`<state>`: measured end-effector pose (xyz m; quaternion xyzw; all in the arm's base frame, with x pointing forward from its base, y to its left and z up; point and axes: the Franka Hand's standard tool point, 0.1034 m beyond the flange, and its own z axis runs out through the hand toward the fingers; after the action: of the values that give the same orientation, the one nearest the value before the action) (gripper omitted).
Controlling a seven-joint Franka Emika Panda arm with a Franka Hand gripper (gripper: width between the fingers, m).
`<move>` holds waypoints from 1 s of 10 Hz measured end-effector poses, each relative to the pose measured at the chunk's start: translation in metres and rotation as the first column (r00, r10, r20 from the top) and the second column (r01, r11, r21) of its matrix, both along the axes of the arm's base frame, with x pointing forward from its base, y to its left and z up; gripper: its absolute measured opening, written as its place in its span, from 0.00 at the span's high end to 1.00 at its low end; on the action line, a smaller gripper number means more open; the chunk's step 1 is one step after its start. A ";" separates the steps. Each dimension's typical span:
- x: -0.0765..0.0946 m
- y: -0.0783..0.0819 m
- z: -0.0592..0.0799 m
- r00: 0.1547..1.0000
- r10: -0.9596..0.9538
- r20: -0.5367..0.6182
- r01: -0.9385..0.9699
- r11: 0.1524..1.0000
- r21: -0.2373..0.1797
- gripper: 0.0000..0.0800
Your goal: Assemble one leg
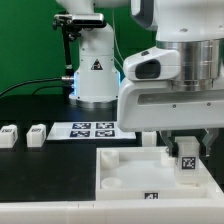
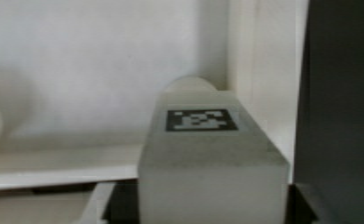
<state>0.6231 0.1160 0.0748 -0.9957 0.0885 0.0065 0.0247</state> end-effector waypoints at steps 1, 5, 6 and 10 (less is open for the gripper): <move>0.000 0.000 0.000 0.996 -0.085 -0.004 0.085 0.996 -0.002 0.64; 0.000 -0.004 -0.001 0.806 -0.591 -0.038 0.591 0.806 -0.008 0.63; 0.000 -0.005 -0.001 0.732 -0.680 -0.043 0.680 0.733 -0.013 0.63; 0.001 -0.007 -0.002 0.646 -0.761 -0.058 0.762 0.647 -0.004 0.62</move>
Offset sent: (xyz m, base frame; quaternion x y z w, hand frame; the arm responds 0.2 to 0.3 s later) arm 0.0028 -0.0007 0.0007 0.0095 -0.0218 0.2758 0.9609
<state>0.6242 0.1092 0.0732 -0.8656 0.4990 0.0236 0.0330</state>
